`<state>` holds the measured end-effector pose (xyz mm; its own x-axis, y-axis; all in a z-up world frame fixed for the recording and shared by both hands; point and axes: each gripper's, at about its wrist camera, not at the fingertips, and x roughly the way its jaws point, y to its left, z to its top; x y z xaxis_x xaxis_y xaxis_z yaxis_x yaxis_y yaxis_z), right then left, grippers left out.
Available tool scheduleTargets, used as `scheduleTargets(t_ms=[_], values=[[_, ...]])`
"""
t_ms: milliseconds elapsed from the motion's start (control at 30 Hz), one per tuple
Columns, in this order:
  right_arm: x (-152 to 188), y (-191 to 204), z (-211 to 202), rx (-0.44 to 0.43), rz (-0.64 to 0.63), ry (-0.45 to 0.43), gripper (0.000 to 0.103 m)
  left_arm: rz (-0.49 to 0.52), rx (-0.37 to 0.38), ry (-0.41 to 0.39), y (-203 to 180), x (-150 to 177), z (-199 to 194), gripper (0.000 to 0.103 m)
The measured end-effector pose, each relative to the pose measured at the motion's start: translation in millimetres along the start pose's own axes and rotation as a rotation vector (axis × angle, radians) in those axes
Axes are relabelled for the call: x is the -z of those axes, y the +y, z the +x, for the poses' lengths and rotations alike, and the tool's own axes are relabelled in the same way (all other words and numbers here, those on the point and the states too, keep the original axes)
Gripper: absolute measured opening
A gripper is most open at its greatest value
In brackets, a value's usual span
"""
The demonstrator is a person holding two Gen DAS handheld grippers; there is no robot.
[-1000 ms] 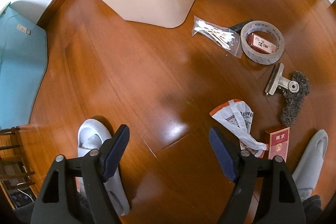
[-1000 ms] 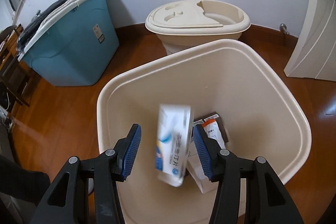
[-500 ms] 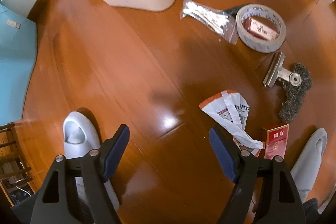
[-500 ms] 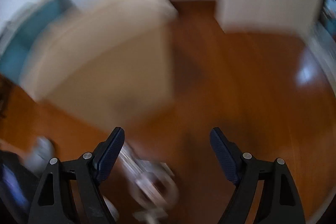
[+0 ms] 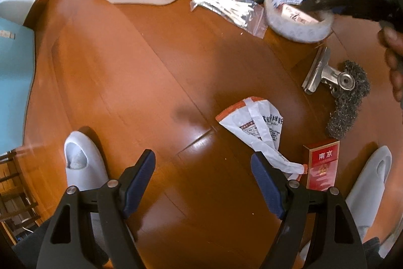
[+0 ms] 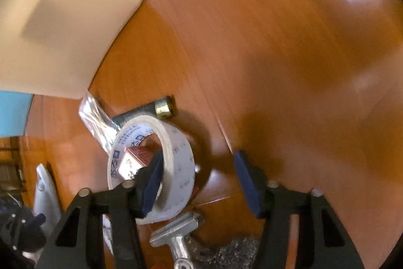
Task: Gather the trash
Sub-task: 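Grasp the tape roll with the right tool while the left tool grasps the white wrapper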
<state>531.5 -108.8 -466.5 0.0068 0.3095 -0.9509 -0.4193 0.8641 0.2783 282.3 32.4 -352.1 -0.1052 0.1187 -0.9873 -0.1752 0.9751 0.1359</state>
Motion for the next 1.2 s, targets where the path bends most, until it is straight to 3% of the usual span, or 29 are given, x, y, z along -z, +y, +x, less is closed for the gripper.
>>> scheduleTargets(t_ms=[33, 67, 200, 300, 367, 500, 600, 733, 833, 867, 1033, 1133, 1200], values=[[-1.8, 0.9, -3.5, -0.034, 0.012, -0.007, 0.019, -0.021, 0.024, 0.008, 2.2, 0.9, 2.4, 0.078], [-1.9, 0.6, -7.0, -0.024, 0.017, -0.013, 0.017, -0.051, 0.063, 0.020, 4.9, 2.1, 5.7, 0.078], [4.8, 2.9, -35.3, -0.057, 0.026, -0.108, 0.017, -0.189, 0.188, 0.122, 10.6, 7.6, 32.2, 0.078], [11.9, -4.3, -66.1, -0.093, 0.086, -0.204, 0.017, -0.400, 0.338, 0.210, 17.5, 12.5, 58.0, 0.078], [18.6, -13.1, -86.8, -0.129, 0.138, -0.265, 0.017, -0.491, 0.355, 0.209, 17.5, 13.2, 66.2, 0.078], [30.8, -27.1, -111.0, -0.143, 0.179, -0.326, 0.017, -0.536, 0.303, 0.210, 10.9, 9.4, 79.5, 0.078], [34.4, -36.3, -123.9, -0.151, 0.196, -0.347, 0.017, -0.589, 0.346, 0.238, 7.0, 8.7, 90.7, 0.078], [51.0, -47.2, -128.4, -0.167, 0.224, -0.353, 0.017, -0.539, 0.321, 0.221, -3.1, -1.2, 89.1, 0.076], [57.4, -54.1, -130.8, -0.185, 0.253, -0.354, 0.017, -0.479, 0.305, 0.171, -9.4, -11.7, 74.8, 0.027], [60.0, -55.2, -131.3, -0.188, 0.259, -0.359, 0.017, -0.464, 0.325, 0.169, -11.1, -13.9, 73.4, 0.023], [63.6, -63.8, -137.5, -0.190, 0.292, -0.388, 0.017, -0.459, 0.371, 0.141, -0.8, -16.7, 62.6, 0.021], [67.7, -68.9, -144.8, -0.193, 0.302, -0.406, 0.017, -0.426, 0.417, 0.068, 3.6, -24.0, 26.6, 0.020], [70.2, -70.9, -149.1, -0.196, 0.309, -0.418, 0.017, -0.359, 0.434, -0.024, 5.8, -33.8, -13.8, 0.020]])
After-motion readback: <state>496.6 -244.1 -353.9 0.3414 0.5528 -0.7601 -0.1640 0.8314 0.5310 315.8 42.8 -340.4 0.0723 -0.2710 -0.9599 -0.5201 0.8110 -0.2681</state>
